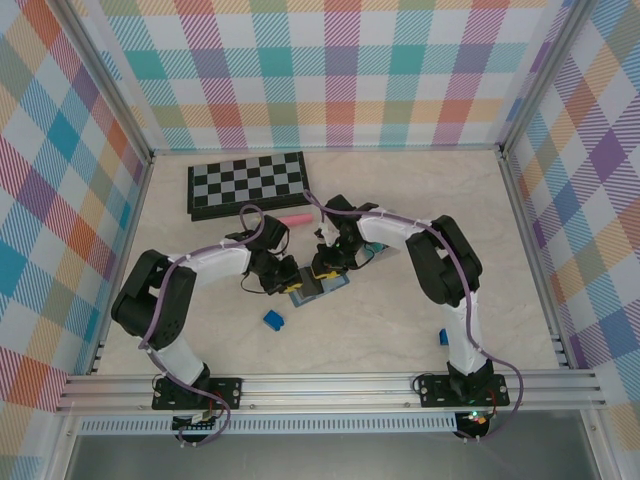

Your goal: Take the credit cards out of the card holder

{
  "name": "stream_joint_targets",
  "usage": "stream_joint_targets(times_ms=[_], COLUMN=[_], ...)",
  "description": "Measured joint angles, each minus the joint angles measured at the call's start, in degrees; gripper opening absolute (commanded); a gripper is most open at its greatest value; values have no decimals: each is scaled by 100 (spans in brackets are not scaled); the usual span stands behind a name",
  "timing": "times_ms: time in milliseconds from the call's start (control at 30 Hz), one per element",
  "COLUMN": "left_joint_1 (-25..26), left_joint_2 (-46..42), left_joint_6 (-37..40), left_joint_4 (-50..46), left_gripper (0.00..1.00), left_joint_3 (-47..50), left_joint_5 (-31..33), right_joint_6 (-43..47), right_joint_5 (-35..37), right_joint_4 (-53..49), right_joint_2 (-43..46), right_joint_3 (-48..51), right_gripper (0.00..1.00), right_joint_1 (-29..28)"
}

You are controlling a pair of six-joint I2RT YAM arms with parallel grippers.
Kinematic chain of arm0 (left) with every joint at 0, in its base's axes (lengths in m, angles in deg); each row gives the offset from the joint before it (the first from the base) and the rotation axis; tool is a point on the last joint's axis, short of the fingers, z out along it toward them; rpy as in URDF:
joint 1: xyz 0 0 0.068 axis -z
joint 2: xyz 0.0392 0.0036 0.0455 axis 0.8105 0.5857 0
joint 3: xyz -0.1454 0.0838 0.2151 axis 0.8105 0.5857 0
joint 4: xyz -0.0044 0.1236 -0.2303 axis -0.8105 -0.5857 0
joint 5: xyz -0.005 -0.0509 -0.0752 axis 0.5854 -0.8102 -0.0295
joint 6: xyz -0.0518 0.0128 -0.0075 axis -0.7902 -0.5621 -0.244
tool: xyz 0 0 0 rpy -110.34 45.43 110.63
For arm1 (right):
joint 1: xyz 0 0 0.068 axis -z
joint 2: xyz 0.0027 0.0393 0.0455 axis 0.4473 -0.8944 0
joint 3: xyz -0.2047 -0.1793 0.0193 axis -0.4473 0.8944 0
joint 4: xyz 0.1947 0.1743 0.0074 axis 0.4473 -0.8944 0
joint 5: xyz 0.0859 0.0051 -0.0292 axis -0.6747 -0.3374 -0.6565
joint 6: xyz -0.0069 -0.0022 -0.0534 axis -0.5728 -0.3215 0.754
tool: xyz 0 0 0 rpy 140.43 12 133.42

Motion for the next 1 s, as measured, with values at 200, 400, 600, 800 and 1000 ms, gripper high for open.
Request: stream_joint_targets(times_ms=[200,400,600,800,1000], left_joint_1=[2,4,7,11,11], left_joint_2=[35,50,55,55,55], left_joint_6=[20,72,131,203,299], left_joint_4=[-11,-11,-15,-20,-22], left_gripper=[10,10,11,11,12], left_joint_3=[-2,-2,-2,-2,-2], left_joint_5=[39,42,61,81,81], right_joint_6=[26,83,81,44,57], right_joint_5=[-214,-496,-542,-439,-323], right_joint_4=[17,85,173,247,297], right_joint_2=[-46,-83,-85,-85,-83], right_joint_3=[-2,-2,-2,9,11], right_gripper=[22,17,6,1,0], right_joint_1=[39,74,96,127,153])
